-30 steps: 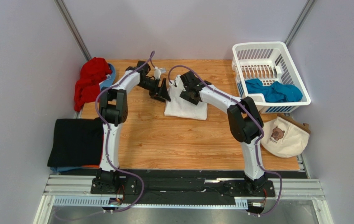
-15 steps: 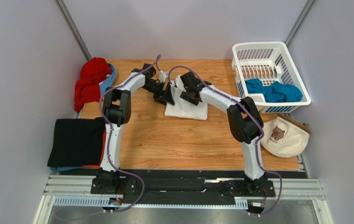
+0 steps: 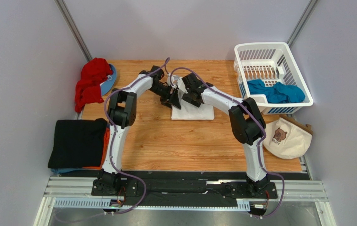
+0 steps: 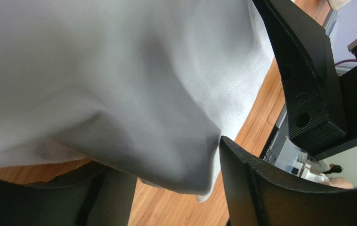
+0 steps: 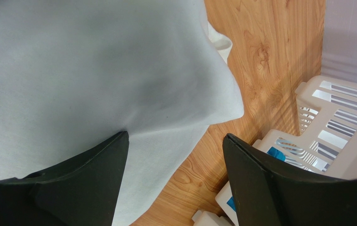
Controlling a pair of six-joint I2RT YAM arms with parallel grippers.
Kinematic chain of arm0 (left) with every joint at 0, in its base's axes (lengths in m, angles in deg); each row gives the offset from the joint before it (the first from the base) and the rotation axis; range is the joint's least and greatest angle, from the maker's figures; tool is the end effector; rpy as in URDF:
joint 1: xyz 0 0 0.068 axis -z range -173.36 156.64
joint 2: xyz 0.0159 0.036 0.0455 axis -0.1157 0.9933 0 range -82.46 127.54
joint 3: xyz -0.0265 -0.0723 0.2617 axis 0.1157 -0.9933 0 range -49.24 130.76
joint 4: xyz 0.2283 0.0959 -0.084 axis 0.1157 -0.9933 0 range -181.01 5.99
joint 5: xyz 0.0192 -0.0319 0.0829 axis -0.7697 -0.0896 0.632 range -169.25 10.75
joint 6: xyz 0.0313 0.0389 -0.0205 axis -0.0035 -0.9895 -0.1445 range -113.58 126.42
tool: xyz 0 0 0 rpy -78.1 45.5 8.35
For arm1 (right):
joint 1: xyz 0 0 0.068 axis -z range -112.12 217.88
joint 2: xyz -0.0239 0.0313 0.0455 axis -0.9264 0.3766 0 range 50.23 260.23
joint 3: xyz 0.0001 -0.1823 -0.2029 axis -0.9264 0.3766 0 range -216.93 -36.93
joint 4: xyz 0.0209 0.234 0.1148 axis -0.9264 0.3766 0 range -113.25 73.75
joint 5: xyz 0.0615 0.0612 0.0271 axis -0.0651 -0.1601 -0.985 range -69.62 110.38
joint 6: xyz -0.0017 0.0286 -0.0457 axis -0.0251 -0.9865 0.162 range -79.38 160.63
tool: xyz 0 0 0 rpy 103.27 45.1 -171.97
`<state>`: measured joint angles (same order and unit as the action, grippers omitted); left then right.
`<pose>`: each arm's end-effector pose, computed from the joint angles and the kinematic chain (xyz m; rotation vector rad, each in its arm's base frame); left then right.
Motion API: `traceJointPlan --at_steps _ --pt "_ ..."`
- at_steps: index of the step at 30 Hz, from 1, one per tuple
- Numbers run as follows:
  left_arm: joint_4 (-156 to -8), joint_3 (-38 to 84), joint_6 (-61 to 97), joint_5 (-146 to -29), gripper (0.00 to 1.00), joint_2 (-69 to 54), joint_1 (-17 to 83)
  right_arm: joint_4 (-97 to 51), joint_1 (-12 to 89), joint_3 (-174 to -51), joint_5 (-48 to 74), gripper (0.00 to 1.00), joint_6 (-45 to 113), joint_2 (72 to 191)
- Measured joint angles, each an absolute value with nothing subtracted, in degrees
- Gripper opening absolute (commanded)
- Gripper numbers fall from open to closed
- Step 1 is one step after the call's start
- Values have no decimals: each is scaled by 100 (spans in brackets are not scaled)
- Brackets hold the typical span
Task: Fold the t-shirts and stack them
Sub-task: Neatly place the folded tshirt to the corner
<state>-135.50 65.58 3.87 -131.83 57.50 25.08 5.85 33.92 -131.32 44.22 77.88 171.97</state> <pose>0.4573 -0.1821 0.1406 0.6513 2.6496 -1.3769 0.3920 0.2466 0.1900 -1.3347 2.1391 -0.5528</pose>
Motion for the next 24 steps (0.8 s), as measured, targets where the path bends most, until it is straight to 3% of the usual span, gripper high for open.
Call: traceJointPlan --at_steps 4,8,16,24 --pt "-13535 6558 442 -13117 40 5820 2565 561 3392 -13049 4384 78 7775 17197" --pt "-13508 6558 540 -13100 0 5877 2639 519 3392 -12949 4363 78 7773 17197" --pt "-13491 6556 569 -13119 0 5877 2661 401 3392 -12614 4378 77 7784 17041" --pt "-13578 5995 326 -12842 0 5438 2449 393 3392 -12024 4645 78 7854 16108"
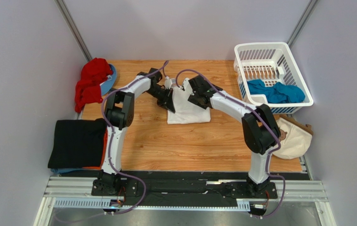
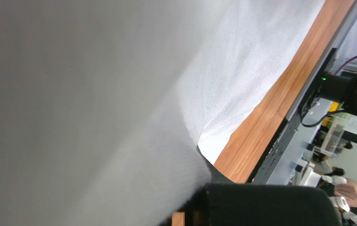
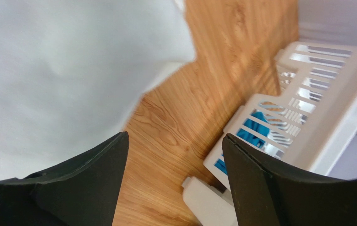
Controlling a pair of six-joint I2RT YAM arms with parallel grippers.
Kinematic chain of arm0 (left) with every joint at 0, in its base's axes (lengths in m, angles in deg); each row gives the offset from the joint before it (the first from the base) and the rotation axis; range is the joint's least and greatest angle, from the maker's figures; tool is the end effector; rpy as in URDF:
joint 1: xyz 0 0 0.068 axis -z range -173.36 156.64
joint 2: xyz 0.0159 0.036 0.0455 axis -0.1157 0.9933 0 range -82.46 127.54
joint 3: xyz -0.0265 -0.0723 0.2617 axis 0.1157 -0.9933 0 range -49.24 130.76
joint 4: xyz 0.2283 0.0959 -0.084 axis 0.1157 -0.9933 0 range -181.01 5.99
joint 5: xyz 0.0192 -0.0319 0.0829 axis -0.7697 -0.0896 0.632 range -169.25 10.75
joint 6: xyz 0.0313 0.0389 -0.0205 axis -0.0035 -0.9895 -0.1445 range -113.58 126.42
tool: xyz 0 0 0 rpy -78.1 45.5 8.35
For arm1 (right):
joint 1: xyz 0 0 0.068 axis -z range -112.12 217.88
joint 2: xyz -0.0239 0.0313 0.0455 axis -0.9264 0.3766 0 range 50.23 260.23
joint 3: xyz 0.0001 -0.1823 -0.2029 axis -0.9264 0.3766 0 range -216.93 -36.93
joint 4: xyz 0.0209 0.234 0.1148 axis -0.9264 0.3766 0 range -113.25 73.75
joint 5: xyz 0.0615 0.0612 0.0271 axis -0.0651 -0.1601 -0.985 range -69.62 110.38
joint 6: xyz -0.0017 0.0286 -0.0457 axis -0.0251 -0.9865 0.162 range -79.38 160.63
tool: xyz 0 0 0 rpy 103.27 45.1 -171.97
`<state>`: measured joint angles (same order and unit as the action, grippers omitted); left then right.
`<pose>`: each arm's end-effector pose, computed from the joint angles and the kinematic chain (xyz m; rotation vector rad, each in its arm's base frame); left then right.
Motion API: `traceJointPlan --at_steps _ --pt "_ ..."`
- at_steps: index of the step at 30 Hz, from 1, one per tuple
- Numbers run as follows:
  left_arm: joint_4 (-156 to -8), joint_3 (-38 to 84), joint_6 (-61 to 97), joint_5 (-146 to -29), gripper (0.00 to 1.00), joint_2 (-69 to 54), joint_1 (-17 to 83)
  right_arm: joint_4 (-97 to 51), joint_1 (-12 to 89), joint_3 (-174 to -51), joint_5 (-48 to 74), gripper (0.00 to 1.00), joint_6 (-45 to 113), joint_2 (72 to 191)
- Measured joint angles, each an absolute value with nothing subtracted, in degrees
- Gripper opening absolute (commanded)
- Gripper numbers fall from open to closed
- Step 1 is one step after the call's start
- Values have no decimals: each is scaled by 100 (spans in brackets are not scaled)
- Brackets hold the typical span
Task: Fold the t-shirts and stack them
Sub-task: Neatly place the folded tshirt to the corner
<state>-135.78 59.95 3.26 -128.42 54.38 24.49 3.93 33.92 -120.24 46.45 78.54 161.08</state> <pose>0.4441 -0.1712 0.1379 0.6251 2.7226 -1.2995 0.3572 0.2217 0.2136 -1.3075 2.1151 -0.6010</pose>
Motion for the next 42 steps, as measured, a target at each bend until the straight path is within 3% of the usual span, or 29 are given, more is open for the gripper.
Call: traceJointPlan --at_steps 11,27,42 --pt "-14682 5247 -760 -11237 0 3309 1682 401 3392 -11464 4937 78 7943 14744" --pt "-15932 3772 -2297 -9109 0 935 967 414 3392 -10752 4916 78 7937 14556" --pt "-16098 2264 -3602 -7874 0 -1454 -928 368 3392 -10463 4730 78 7899 14462"
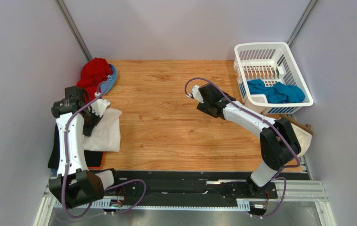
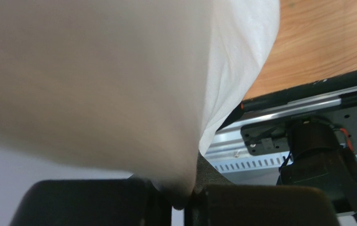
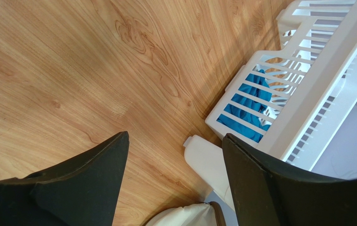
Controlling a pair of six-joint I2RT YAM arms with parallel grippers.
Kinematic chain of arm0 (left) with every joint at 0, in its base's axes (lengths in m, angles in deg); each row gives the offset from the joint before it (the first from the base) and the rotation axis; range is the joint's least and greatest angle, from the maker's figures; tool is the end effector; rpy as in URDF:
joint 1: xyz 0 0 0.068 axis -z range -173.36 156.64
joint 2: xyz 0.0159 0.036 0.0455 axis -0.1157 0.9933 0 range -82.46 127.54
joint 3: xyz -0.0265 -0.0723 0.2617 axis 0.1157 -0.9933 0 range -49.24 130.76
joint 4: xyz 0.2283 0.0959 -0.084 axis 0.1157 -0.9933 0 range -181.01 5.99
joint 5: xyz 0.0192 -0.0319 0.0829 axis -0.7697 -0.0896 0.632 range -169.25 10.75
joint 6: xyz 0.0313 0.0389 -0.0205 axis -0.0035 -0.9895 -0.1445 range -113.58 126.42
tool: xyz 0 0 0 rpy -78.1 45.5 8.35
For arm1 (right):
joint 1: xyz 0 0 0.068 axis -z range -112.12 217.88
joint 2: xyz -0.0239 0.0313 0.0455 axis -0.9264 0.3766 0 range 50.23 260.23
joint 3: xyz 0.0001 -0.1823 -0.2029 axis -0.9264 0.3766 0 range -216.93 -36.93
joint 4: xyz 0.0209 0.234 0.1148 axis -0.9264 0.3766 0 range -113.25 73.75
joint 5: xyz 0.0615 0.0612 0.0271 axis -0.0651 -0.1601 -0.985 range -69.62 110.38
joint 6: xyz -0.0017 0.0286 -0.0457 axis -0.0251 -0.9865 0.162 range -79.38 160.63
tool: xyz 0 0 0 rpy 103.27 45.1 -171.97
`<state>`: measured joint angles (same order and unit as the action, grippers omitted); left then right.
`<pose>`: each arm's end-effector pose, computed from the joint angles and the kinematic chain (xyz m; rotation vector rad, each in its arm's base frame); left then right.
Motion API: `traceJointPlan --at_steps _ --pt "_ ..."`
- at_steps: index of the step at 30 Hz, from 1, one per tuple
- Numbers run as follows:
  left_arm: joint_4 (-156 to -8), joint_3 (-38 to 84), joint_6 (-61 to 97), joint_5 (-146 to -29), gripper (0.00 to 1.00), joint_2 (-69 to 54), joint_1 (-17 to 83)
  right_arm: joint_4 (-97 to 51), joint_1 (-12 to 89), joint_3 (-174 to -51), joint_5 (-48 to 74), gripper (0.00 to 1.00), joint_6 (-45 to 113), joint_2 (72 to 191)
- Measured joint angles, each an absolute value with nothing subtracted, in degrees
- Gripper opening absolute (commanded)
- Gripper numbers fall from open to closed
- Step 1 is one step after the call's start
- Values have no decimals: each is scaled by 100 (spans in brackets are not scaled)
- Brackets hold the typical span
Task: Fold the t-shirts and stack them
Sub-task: Neatly place the folded tshirt to the corner
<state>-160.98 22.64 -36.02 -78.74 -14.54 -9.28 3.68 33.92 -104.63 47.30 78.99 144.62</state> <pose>0.1854 0.0534 0.3301 0.6583 2.8023 0.2209 0.2982 0.1814 0.2352 -1.2947 2.0994 -0.6192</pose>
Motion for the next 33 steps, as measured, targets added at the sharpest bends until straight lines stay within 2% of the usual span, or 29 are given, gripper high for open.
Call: traceJointPlan --at_steps 6,16,33 --pt "-16114 1890 -4292 -7690 0 -1906 -1977 362 3392 -10374 4666 77 7895 14451" --pt "-16000 1890 -5304 -7839 0 -1838 -3610 373 3390 -10356 4581 77 7832 14440" --pt "-14619 2298 -5722 -7611 0 736 -4899 449 3303 -10361 4562 77 7771 14443"
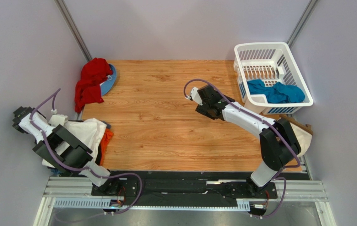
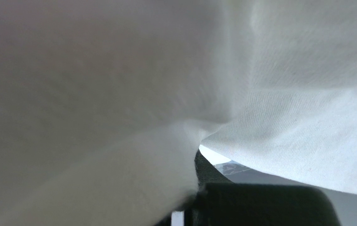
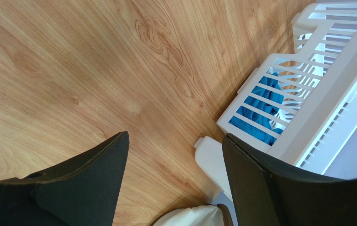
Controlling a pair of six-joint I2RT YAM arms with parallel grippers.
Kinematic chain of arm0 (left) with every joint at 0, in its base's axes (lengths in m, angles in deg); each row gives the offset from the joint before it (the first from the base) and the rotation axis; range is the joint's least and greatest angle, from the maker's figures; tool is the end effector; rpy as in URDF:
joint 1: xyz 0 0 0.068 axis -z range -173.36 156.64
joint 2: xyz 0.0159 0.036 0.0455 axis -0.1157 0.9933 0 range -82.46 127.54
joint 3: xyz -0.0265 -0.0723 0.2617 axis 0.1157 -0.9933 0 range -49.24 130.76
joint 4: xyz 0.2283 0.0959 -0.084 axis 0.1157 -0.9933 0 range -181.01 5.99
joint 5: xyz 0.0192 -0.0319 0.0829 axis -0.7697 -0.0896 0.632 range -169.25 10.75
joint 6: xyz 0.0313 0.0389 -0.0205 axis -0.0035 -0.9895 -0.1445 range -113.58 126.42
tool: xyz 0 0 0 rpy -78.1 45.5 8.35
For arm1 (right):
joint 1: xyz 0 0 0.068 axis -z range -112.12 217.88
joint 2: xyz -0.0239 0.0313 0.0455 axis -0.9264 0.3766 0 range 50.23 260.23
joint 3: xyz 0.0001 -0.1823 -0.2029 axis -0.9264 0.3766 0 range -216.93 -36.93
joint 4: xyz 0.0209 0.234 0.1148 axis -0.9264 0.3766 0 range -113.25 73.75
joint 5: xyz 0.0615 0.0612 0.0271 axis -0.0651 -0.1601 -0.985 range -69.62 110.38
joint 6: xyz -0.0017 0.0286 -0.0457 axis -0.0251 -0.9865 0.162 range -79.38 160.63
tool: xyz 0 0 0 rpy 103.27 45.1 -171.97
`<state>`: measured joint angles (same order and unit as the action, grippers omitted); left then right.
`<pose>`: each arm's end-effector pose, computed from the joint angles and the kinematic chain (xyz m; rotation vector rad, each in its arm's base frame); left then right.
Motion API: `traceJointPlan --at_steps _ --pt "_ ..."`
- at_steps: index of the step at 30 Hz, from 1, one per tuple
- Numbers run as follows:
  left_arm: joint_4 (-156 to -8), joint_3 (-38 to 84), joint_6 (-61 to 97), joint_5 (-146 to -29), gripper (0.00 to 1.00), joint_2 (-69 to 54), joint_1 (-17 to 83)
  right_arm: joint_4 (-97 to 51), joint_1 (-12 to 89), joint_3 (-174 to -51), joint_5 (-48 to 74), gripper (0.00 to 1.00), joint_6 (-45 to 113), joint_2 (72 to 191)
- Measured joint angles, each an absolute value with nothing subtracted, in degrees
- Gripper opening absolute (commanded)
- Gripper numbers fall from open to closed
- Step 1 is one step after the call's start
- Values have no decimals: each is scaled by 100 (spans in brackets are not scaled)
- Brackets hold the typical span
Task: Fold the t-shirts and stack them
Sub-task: Neatly place the folded tshirt to the corner
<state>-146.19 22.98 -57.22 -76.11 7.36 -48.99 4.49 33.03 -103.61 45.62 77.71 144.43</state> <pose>0.1621 0.2407 0.2528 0.2079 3.0787 0.2811 0.2916 0.1845 0.2295 -1.3202 2.1162 -0.5722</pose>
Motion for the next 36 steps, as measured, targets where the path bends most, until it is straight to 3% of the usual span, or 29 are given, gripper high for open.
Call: traceJointPlan --at_steps 4,6,8,9,11,26,33,36 --pt "-14527 2307 -5744 -7594 2 865 -4921 550 3274 -10380 4572 77 7746 14458" --pt "-14483 2309 -5748 -7629 25 885 -4930 609 3233 -10413 4579 77 7740 14491" --pt "-14474 2307 -5787 -7679 35 887 -4932 657 3187 -10444 4579 77 7722 14515" --pt "-14468 2303 -5805 -7729 63 883 -4932 664 3163 -10455 4581 77 7709 14530" --pt "-14369 2233 -5888 -7865 67 815 -4932 681 3113 -10479 4581 77 7690 14569" --pt "-14654 2025 -5978 -10984 82 -2166 -4906 637 2898 -10481 4745 77 7473 14733" --pt "-14612 1977 -5302 -11683 83 -2306 -3586 268 2914 -10481 5189 79 7250 14733" --pt "-14232 1737 -4507 -11863 74 -2192 -2788 222 3027 -10599 5281 79 6922 14733"
